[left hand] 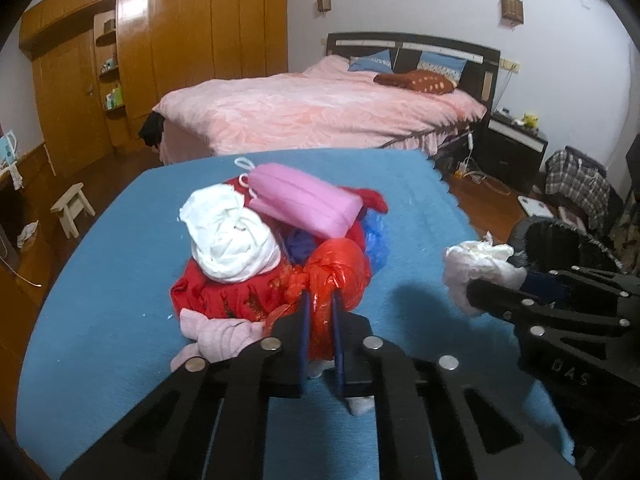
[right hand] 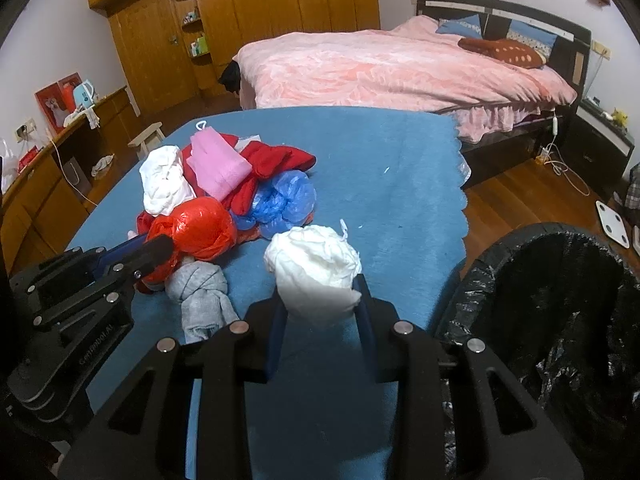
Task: Collect trash
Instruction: 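Carry both bags over the black bin and open both tools to drop them, then return to the pile and grasp the grey sock with the right tool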
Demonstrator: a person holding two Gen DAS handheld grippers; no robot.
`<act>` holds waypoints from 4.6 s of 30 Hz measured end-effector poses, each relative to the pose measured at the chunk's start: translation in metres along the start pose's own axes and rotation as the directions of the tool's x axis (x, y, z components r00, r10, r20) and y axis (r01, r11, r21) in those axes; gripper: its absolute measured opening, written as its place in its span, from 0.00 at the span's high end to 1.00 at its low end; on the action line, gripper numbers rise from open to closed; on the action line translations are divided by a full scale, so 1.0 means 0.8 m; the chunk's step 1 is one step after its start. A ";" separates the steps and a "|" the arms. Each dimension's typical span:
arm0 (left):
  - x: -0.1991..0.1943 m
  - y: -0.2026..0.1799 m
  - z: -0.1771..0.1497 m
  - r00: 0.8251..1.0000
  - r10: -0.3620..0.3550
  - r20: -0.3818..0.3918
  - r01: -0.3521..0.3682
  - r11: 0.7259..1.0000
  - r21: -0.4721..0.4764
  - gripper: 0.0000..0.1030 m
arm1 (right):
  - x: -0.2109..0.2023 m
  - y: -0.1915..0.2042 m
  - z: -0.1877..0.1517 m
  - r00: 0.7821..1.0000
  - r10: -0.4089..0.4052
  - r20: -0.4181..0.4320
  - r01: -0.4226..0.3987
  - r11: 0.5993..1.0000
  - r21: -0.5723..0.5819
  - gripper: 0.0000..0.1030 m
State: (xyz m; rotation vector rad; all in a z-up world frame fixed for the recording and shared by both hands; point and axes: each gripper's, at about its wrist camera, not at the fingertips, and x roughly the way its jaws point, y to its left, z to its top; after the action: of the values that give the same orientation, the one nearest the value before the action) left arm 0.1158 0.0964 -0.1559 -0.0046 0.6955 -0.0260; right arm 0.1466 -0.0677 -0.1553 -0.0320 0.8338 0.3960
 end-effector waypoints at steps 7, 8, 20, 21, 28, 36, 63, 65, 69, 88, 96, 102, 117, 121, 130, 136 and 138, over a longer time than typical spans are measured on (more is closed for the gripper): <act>-0.031 -0.013 0.018 0.998 -0.020 0.058 0.020 1.000 0.006 0.93 | -0.032 -0.007 0.007 0.999 -0.005 0.051 0.004 1.000 0.006 0.70; -0.035 -0.015 0.020 0.998 -0.022 0.063 0.022 1.000 0.008 0.93 | -0.039 -0.010 0.008 0.998 -0.007 0.061 0.007 1.000 0.010 0.70; -0.065 -0.066 0.042 0.989 -0.116 0.088 0.111 0.992 0.054 0.93 | -0.120 -0.062 0.006 0.986 -0.067 0.155 0.053 0.994 0.092 0.70; -0.066 -0.073 0.044 0.988 -0.129 0.086 0.124 0.990 0.059 0.93 | -0.127 -0.069 0.004 0.984 -0.076 0.161 0.060 0.993 0.104 0.70; -0.071 -0.118 0.047 0.977 -0.200 0.077 0.192 0.976 0.106 0.93 | -0.163 -0.111 -0.018 0.973 -0.153 0.174 0.127 0.980 0.153 0.69; -0.072 -0.176 0.045 0.958 -0.282 0.054 0.269 0.947 0.173 0.93 | -0.188 -0.161 -0.055 0.959 -0.242 0.147 0.206 0.952 0.225 0.69; -0.064 -0.233 0.037 0.933 -0.360 0.003 0.350 0.910 0.224 0.40 | -0.227 -0.223 -0.104 0.904 -0.404 0.137 0.343 0.879 0.331 0.13; -0.066 -0.220 0.038 0.941 -0.337 0.019 0.326 0.921 0.213 0.32 | -0.227 -0.217 -0.100 0.903 -0.402 0.152 0.338 0.883 0.326 0.10; -0.073 -0.176 0.043 0.960 -0.274 0.059 0.261 0.951 0.167 0.19 | -0.223 -0.198 -0.090 0.914 -0.367 0.175 0.304 0.903 0.305 0.06; -0.077 0.018 0.022 0.995 0.045 0.086 -0.044 0.999 -0.013 0.14 | -0.123 -0.049 -0.016 0.970 -0.136 0.203 0.117 0.988 0.101 0.06; -0.062 0.079 -0.001 0.990 0.130 0.052 -0.127 0.990 -0.054 0.14 | -0.063 0.008 -0.005 0.983 -0.075 0.168 0.071 0.997 0.025 0.06; -0.047 0.102 -0.012 0.988 0.154 0.017 -0.152 0.985 -0.081 0.14 | -0.024 0.036 -0.005 0.990 -0.051 0.130 0.053 0.999 -0.010 0.06; -0.028 0.143 -0.024 0.983 0.182 -0.016 -0.183 0.977 -0.109 0.14 | 0.034 0.091 -0.001 0.997 0.003 0.077 0.003 0.998 -0.067 0.06; -0.026 0.147 -0.026 0.983 0.184 -0.020 -0.185 0.976 -0.116 0.14 | 0.043 0.099 -0.002 0.998 0.009 0.057 -0.005 0.997 -0.074 0.06; -0.024 0.154 -0.028 0.982 0.186 -0.027 -0.188 0.973 -0.131 0.14 | 0.059 0.110 -0.006 0.999 0.035 0.007 -0.034 0.995 -0.097 0.16; -0.024 0.155 -0.030 0.983 0.182 -0.027 -0.184 0.974 -0.132 0.14 | 0.070 0.114 -0.009 0.993 0.098 -0.062 -0.103 0.990 -0.096 0.39; -0.024 0.154 -0.029 0.983 0.180 -0.026 -0.182 0.975 -0.130 0.14 | 0.071 0.113 -0.010 0.989 0.127 -0.080 -0.134 0.987 -0.090 0.49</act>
State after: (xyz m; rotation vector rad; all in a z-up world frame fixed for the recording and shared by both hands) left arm 0.0889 0.2203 -0.1632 -0.0684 0.7088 0.1950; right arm 0.1433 0.0337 -0.1907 -0.0815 0.8924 0.5612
